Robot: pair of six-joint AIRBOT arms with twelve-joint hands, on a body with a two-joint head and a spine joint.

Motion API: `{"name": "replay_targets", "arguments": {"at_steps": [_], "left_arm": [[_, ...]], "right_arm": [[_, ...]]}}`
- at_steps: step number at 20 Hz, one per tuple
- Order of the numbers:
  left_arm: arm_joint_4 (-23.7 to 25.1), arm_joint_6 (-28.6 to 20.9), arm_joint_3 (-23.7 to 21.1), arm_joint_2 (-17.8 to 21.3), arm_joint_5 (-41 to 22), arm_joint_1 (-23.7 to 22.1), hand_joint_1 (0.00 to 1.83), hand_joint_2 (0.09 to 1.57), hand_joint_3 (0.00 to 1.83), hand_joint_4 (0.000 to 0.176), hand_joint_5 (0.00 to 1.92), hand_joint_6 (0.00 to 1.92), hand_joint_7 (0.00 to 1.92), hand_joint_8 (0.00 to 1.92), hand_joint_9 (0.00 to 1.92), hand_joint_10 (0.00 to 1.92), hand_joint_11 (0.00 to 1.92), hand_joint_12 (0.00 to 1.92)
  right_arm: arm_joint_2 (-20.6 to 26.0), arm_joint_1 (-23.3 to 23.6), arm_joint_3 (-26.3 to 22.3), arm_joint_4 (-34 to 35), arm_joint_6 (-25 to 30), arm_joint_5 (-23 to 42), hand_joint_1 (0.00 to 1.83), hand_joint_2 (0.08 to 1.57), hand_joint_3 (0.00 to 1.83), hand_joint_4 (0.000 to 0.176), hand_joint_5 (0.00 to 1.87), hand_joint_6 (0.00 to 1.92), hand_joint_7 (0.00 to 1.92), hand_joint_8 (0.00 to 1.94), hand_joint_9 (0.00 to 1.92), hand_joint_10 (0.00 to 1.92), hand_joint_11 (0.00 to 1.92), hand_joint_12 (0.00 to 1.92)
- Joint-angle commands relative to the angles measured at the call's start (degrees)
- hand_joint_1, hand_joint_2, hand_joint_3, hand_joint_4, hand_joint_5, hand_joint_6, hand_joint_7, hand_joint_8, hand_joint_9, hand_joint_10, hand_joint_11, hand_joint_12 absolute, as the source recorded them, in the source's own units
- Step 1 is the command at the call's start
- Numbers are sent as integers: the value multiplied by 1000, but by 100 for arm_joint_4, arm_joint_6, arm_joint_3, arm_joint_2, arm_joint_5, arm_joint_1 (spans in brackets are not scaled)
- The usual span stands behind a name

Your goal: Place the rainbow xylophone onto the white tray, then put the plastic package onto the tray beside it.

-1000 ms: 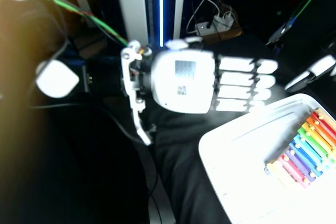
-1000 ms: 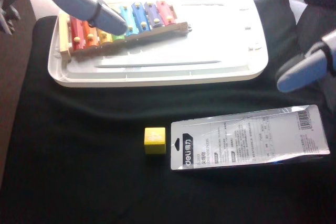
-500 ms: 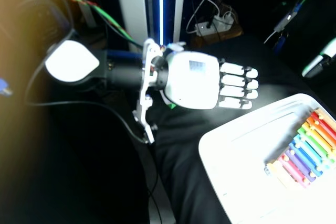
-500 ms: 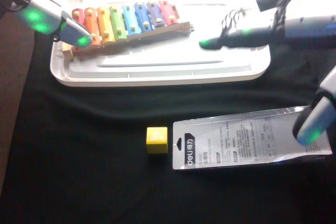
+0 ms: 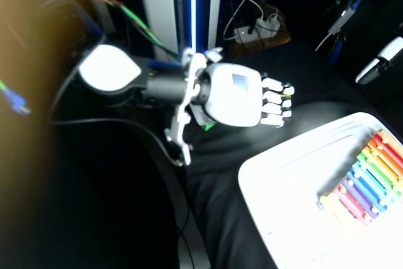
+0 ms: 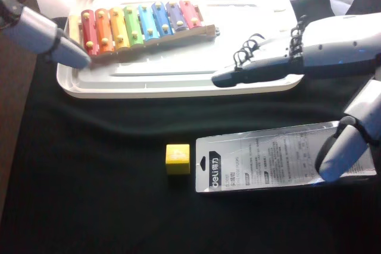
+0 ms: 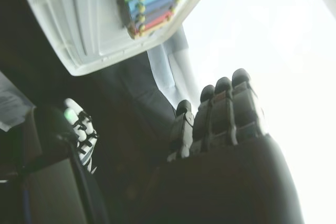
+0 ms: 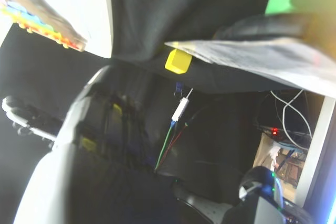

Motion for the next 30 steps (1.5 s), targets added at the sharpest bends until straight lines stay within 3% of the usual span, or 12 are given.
{"name": "replay_targets", "arguments": {"at_steps": [1,3,4,7,8,10,13,20,22,24,25,30], "left_arm": [[-427,294,-79,66,-384,26,855,822,9,161,0,0,0,0,0,0,0,0],[-829,688,-172,97,-434,122,783,831,11,131,0,0,0,0,0,0,0,0],[-840,703,-180,93,-434,122,768,838,13,99,0,0,0,0,0,0,0,0],[-902,702,-213,94,-481,190,799,810,0,148,0,0,0,0,0,0,0,0],[-921,702,-219,94,-491,206,799,810,0,148,0,0,0,0,0,0,0,0],[-1006,702,-233,94,-529,291,801,836,7,174,0,0,0,0,0,0,0,0],[-1075,702,-239,93,-556,371,725,829,3,175,0,0,0,0,0,0,0,0],[-1124,702,-243,92,-572,417,752,836,1,174,0,0,0,0,0,0,0,0],[-1150,702,-248,91,-575,453,738,831,0,142,0,0,0,0,0,0,0,0],[-1182,702,-249,89,-592,484,716,830,0,146,0,0,0,0,0,0,0,0],[-1200,704,-249,87,-602,500,713,833,0,125,0,0,0,0,0,0,0,0],[-1233,706,-249,79,-624,531,736,815,0,135,0,0,0,0,0,0,0,0]], "right_arm": [[-6,-51,-70,519,16,180,430,614,0,0,47,1,118,7,120,9,0,596],[-23,-248,-120,845,-250,163,392,608,0,0,24,4,117,10,109,13,0,472],[-42,-331,-120,906,-260,158,373,609,0,0,64,5,165,11,157,15,0,478],[-32,-609,-165,1231,-416,157,488,613,1,0,63,1,137,0,129,0,3,337],[-19,-656,-181,1305,-469,156,488,613,1,0,63,1,137,0,129,0,3,337],[42,-779,-237,1428,-563,131,460,604,0,0,87,0,148,4,155,3,65,513],[92,-879,-272,1477,-604,68,483,605,0,0,82,0,161,8,182,13,137,567],[168,-1017,-272,1493,-620,-81,560,596,0,0,97,3,219,6,281,12,370,245],[170,-1044,-266,1492,-632,-127,578,592,0,0,100,4,220,5,278,8,380,240],[155,-1064,-254,1492,-633,-162,596,592,0,0,95,1,214,2,274,6,378,234],[138,-1077,-241,1491,-635,-172,599,598,6,0,92,0,199,0,264,0,395,184],[97,-1116,-221,1480,-652,-230,606,608,5,0,83,0,192,0,260,0,405,168]]}}
